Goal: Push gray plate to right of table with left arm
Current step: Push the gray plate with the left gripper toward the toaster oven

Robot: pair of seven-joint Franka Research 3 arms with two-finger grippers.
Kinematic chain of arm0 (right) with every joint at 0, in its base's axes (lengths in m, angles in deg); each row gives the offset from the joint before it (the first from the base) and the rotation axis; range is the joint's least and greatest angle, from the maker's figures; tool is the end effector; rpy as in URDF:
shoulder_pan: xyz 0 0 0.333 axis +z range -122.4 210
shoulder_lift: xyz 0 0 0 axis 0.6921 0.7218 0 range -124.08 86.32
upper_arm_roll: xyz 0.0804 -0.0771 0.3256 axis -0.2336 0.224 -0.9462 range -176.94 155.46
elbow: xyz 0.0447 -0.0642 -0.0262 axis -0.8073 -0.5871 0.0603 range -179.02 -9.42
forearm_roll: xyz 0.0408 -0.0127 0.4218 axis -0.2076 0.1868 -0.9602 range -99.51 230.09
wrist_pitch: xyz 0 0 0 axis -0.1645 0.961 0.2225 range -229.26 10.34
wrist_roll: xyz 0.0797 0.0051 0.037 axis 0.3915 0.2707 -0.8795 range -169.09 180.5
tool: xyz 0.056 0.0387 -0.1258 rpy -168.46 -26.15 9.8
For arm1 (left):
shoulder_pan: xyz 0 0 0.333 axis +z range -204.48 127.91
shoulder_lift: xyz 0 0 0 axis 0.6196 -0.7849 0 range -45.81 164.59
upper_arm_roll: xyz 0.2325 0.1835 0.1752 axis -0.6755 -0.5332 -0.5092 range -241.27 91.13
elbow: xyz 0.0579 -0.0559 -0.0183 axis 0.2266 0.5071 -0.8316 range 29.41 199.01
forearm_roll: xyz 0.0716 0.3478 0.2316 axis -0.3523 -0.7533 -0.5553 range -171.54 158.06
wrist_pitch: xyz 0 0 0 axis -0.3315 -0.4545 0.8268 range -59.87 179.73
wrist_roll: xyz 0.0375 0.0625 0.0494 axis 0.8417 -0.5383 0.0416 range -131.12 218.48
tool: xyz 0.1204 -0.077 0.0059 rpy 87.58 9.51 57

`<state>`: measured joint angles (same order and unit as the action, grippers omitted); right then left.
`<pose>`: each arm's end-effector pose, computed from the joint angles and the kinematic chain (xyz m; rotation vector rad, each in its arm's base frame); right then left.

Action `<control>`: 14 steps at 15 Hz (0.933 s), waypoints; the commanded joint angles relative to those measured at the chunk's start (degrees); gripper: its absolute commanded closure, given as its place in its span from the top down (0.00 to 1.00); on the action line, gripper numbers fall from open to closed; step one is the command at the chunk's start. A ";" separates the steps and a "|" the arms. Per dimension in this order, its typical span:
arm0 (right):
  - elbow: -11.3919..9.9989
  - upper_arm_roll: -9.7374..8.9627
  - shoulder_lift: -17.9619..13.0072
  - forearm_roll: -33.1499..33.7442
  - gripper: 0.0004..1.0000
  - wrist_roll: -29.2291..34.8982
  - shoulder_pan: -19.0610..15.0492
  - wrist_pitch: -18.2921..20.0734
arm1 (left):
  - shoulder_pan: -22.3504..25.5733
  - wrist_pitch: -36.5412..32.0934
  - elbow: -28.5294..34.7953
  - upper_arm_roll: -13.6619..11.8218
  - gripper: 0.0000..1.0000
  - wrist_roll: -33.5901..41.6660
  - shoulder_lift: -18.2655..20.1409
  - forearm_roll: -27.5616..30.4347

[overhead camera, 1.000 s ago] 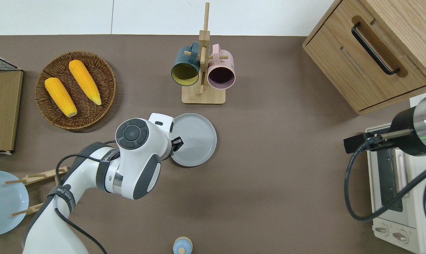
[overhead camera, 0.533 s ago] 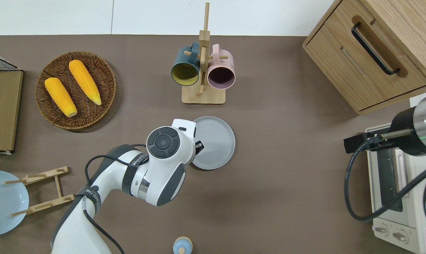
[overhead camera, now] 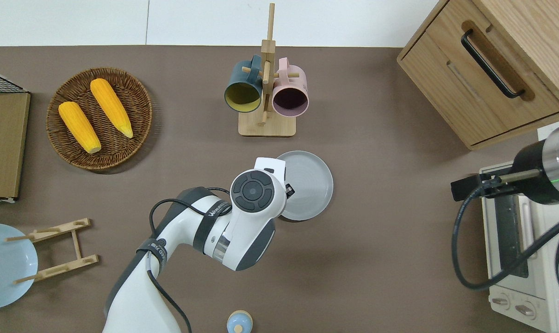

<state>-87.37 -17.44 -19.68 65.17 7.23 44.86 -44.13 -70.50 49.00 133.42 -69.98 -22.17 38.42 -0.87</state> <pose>0.5545 0.0765 0.6556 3.1295 0.1709 -0.1145 0.5234 -0.4018 0.2719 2.9164 0.8613 -0.0871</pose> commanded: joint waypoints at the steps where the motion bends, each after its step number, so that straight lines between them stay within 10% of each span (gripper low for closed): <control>1: 0.45 -0.86 -0.17 -0.59 0.98 0.05 -1.15 0.82 | -3.99 1.72 -2.08 -0.52 0.00 -4.37 -4.25 -0.15; 14: 0.45 -0.77 -0.17 -0.59 0.98 0.14 -1.15 0.82 | -11.29 5.94 -11.21 -0.87 0.00 -12.90 -11.37 -1.56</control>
<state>-87.37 -17.44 -19.68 65.17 7.23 44.86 -44.13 -79.22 54.56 127.41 -70.12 -32.36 33.24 -1.28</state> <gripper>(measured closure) 0.013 0.969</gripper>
